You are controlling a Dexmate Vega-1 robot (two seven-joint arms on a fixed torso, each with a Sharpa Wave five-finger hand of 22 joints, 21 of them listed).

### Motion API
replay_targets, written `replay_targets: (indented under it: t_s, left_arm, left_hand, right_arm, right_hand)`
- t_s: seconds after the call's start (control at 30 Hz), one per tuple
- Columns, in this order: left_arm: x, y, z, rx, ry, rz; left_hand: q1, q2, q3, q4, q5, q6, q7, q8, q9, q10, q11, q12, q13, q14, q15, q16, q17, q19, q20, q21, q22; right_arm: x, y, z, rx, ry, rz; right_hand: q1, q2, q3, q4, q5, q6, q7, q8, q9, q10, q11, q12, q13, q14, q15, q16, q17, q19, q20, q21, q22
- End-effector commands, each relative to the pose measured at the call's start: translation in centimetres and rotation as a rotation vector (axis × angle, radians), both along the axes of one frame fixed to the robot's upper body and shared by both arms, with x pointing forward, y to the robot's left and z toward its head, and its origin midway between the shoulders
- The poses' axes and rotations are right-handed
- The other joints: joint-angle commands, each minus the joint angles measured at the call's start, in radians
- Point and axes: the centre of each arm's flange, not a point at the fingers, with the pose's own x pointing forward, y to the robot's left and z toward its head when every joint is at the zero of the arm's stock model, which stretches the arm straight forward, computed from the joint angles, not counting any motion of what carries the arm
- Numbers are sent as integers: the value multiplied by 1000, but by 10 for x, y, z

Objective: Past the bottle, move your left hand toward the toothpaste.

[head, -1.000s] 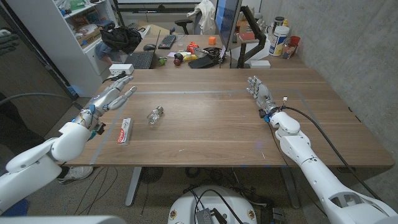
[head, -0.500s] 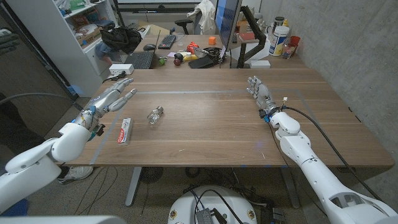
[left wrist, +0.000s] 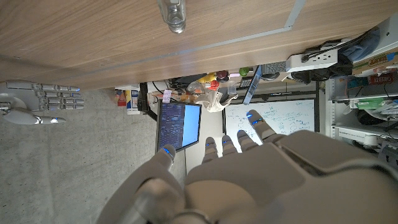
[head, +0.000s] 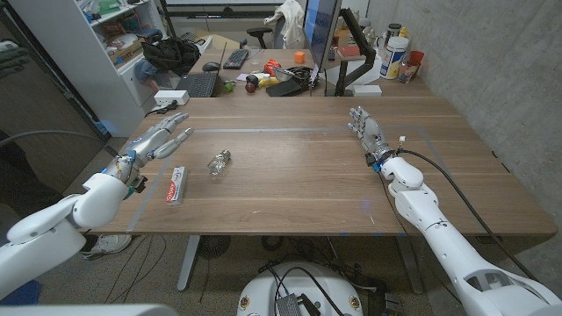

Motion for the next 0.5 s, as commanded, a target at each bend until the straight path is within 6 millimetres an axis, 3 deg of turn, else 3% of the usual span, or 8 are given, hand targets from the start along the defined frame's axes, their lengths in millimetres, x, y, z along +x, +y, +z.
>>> replay_targets:
  t_s: [0.03, 0.5]
  left_arm:
    - [2, 1, -7, 12, 30, 17]
    - [3, 4, -12, 13, 54, 21]
  left_hand:
    - [-10, 93, 3, 7, -1, -10, -4, -1, 3, -6, 4, 1, 2, -76, -10, 0, 2, -73, -25, -1, 2]
    - [-9, 91, 1, 5, 0, -14, -4, -1, 3, -9, 4, 0, 2, -79, -10, 0, 2, -77, -28, -3, 2]
  right_arm:
    - [2, 1, 1, -3, 0, 0]
    - [2, 3, -1, -5, 2, -1]
  right_hand:
    - [-7, 81, -1, 1, 0, 8, -1, 3, 4, 8, 0, 5, 4, -3, -15, 4, 2, 5, -103, -1, 6]
    - [-7, 81, -1, 1, 0, 8, -1, 3, 4, 8, -1, 5, 4, -3, -16, 5, 2, 5, -103, -2, 6]
